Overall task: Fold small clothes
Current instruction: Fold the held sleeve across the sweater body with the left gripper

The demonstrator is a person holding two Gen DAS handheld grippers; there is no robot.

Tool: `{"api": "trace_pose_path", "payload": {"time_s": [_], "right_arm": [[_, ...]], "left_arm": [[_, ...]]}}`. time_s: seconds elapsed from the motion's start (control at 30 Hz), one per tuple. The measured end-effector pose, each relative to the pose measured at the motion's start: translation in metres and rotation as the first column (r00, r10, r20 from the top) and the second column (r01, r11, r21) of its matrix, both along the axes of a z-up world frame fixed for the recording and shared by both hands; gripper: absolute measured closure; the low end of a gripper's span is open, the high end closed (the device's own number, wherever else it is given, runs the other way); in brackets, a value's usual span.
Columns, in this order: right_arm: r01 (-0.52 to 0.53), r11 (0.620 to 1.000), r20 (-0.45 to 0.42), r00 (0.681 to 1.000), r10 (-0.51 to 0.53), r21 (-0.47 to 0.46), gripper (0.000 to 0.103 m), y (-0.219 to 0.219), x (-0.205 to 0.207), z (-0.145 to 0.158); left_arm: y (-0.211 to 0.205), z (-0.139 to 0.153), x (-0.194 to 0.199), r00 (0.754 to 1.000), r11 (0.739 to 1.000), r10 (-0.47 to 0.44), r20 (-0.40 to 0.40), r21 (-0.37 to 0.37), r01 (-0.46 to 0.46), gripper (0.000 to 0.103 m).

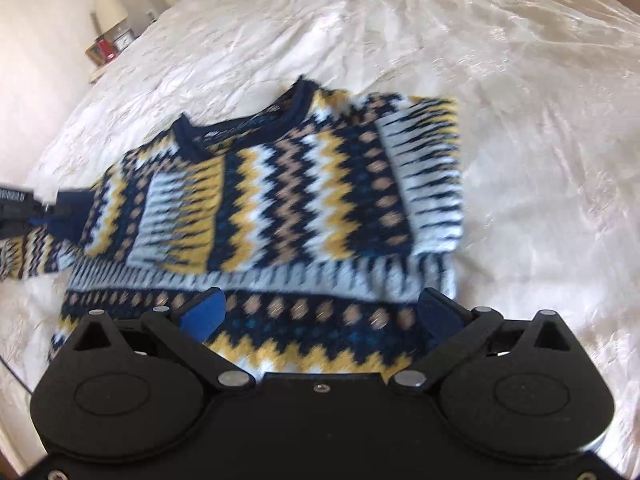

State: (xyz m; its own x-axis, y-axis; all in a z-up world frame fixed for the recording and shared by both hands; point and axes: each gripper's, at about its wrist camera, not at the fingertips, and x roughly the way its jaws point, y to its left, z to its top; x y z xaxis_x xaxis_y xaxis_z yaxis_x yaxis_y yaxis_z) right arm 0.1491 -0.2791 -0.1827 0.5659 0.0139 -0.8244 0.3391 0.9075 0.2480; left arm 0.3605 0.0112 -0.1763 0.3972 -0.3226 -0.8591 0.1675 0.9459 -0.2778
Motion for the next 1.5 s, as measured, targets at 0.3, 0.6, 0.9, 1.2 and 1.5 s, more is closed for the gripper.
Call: {"api": "trace_pose_path", "payload": {"time_s": [0.3, 0.6, 0.9, 1.2, 1.5], "right_arm": [[0.147, 0.989, 0.052, 0.988, -0.147, -0.005, 0.001, -0.074, 0.038, -0.003], [0.17, 0.978, -0.05, 0.985, -0.166, 0.116, 0.068, -0.112, 0.066, -0.037], [0.084, 0.989, -0.145, 0.984, -0.101, -0.12, 0.088, -0.088, 0.079, -0.026], [0.086, 0.972, -0.09, 0.99, -0.108, -0.22, 0.021, -0.066, 0.069, -0.003], [-0.01, 0.992, -0.03, 1.0, 0.006, -0.129, 0.001, -0.008, 0.039, 0.026]], "left_arm": [[-0.001, -0.037, 0.004, 0.996, 0.998, 0.029, -0.086, 0.057, -0.024, 0.089], [-0.006, -0.042, 0.005, 0.997, 0.998, 0.017, -0.081, 0.067, -0.011, 0.087], [-0.004, -0.042, 0.004, 0.996, 1.0, 0.008, -0.086, 0.021, -0.007, 0.071], [-0.026, -0.039, 0.004, 0.989, 0.992, -0.129, -0.077, -0.014, 0.128, 0.016], [0.019, -0.013, -0.027, 0.998, 0.998, -0.048, -0.036, -0.042, 0.046, 0.016]]}}
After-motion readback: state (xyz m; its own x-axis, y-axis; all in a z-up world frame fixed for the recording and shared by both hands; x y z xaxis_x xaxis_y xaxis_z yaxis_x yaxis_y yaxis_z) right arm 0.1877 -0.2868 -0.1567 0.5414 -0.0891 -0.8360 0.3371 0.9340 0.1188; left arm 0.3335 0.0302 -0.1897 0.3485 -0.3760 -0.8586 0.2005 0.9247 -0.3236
